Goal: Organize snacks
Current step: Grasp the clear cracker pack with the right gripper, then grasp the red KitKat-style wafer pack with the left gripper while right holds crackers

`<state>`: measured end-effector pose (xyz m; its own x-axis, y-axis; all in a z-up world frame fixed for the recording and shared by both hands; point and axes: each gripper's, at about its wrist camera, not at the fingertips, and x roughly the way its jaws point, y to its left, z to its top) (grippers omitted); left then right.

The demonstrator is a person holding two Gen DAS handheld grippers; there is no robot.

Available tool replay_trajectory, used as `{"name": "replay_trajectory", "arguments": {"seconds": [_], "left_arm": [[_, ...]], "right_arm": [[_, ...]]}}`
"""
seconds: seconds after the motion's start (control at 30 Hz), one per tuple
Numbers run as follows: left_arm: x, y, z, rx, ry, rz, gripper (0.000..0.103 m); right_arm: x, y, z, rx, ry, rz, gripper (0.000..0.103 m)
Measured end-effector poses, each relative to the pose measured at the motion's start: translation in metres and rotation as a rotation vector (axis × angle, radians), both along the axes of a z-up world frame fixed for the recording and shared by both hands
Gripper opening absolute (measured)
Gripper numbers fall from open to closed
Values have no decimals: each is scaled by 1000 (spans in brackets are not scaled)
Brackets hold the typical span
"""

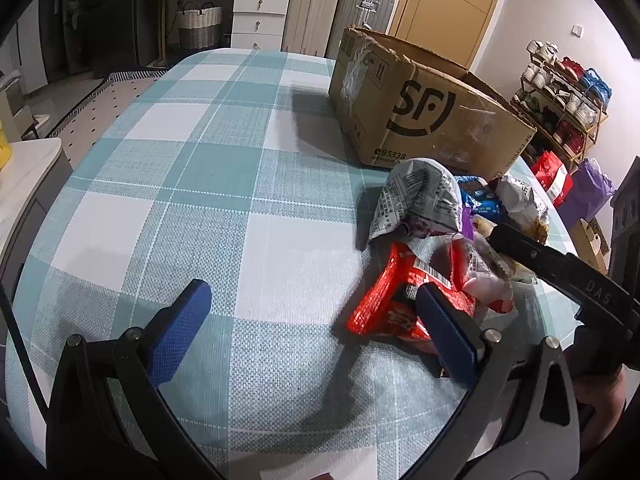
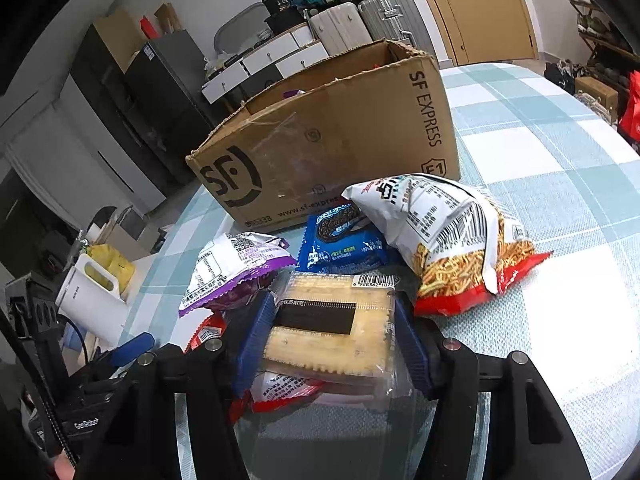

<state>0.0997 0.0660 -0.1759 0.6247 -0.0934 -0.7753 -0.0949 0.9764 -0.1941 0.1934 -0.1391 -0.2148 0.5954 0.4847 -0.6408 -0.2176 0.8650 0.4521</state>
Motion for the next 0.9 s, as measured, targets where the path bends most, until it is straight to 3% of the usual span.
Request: {"name": "replay_trajectory", "arguments": {"seconds": [0.13,0.3,0.5,0.57,0.63,0.83,0.9], "left_arm": [[-4,-1,1,3,0,0,102],[-7,-3,4,7,-2,-3,102],[-11,-6,7,9,-4,-8,102],[-12,-8,8,12,-3,-9,102],[-13,-8,9,10,-2,-11,102],[-18,-11,10,9,-4,-16,102],[-19,-12,10,4,0,-19,102]], "right_arm": [[-2,-6,0,39,15,0,60],[-5,-16,-1,91,32,-5,47],[-10,-18,0,108,40,4,45],[-12,-18,2,115,37,19,32],[-15,-19,4,110,32,26,29],[-29,-24,-2,96,61,61,29],[-31,-25,-2,86,73,66,34]]}}
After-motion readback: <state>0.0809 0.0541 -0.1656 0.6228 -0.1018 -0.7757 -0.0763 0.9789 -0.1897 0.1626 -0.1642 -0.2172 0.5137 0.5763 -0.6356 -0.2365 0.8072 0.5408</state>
